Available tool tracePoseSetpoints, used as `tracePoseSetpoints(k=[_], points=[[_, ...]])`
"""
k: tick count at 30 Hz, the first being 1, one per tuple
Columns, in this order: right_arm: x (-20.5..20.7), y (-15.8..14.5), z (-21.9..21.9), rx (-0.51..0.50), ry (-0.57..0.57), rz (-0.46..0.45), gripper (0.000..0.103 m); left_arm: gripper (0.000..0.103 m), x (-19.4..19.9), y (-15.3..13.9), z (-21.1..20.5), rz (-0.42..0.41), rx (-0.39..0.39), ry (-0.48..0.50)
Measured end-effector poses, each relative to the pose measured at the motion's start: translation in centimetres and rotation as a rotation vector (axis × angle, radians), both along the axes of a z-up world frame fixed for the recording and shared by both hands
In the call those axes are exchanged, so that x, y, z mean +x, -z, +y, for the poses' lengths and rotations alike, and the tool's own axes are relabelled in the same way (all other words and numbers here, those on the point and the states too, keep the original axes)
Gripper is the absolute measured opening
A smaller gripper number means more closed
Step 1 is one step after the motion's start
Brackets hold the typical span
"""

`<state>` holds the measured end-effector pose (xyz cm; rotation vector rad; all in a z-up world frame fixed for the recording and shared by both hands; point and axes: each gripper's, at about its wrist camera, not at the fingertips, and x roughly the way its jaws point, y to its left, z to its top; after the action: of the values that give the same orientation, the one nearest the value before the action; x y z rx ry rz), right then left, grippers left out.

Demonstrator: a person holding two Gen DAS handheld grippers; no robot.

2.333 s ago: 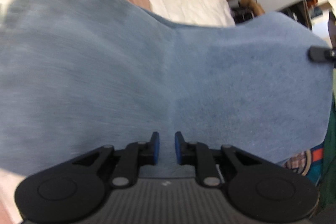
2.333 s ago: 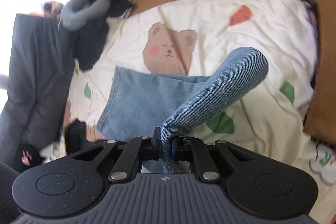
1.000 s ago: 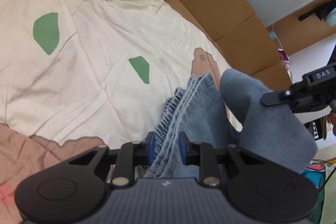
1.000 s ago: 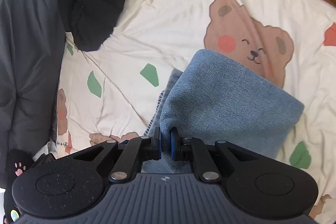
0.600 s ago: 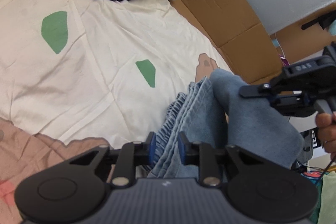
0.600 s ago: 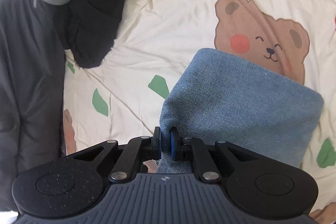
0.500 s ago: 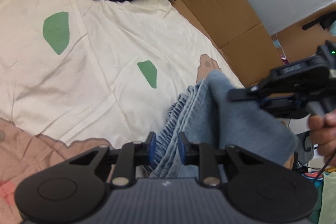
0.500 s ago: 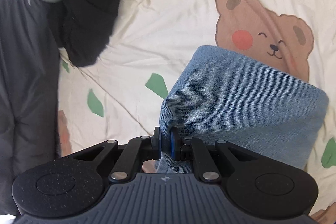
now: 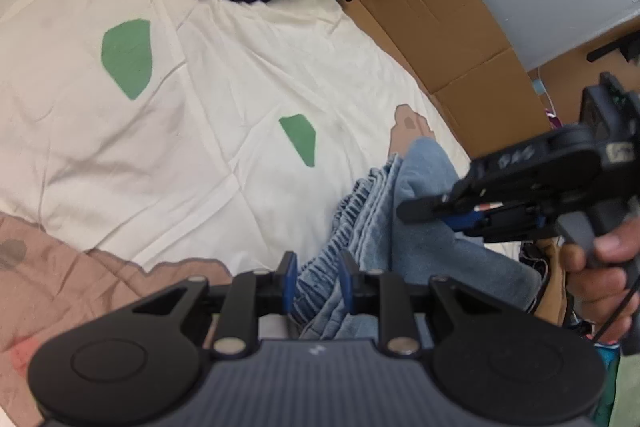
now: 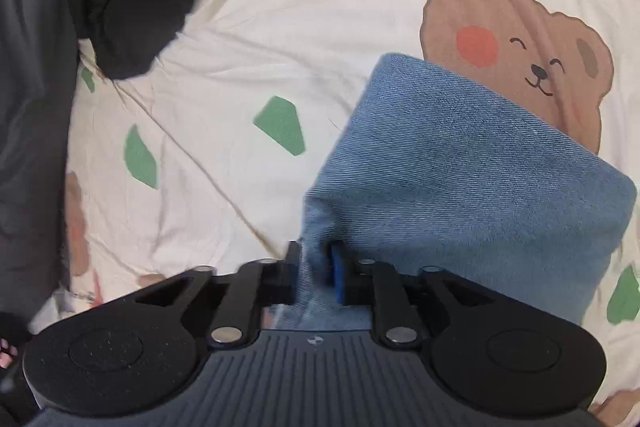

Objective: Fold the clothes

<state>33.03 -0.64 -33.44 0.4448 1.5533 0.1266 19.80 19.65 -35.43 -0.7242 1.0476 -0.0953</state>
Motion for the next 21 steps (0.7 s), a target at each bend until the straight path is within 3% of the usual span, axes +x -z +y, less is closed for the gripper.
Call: tracePoseSetpoints(k=[2, 6, 13, 17, 21], points=[[0.1, -1.6, -0.3, 0.027, 0.014, -0.021, 0.051, 0.024, 0.4, -0.7, 0.0, -0.012, 0.004, 0.011], [0.1, -5.3, -1.3, 0.076, 0.042, -0.081, 0.051, 0.029, 1.4, -2.5, -0.1, -0.050, 0.003, 0.036], [-2.3, -11.9, -5.9, 0.042, 0.091, -0.295, 0.054, 0.039, 1.8, -5.2, -0.7, -0.093, -0.020, 0.066], [-6.1, -12.6, -8.2, 0.007, 0.073, -0.391, 0.072, 0.050, 1.0, -6.2, -0.8, -0.087, -0.023, 0.073], [-10.1, -10.6, -9.8, -0.005, 0.048, -0.463, 0.072, 0.050, 0.8, -5.9, -0.6, -0.048, -0.030, 0.104]])
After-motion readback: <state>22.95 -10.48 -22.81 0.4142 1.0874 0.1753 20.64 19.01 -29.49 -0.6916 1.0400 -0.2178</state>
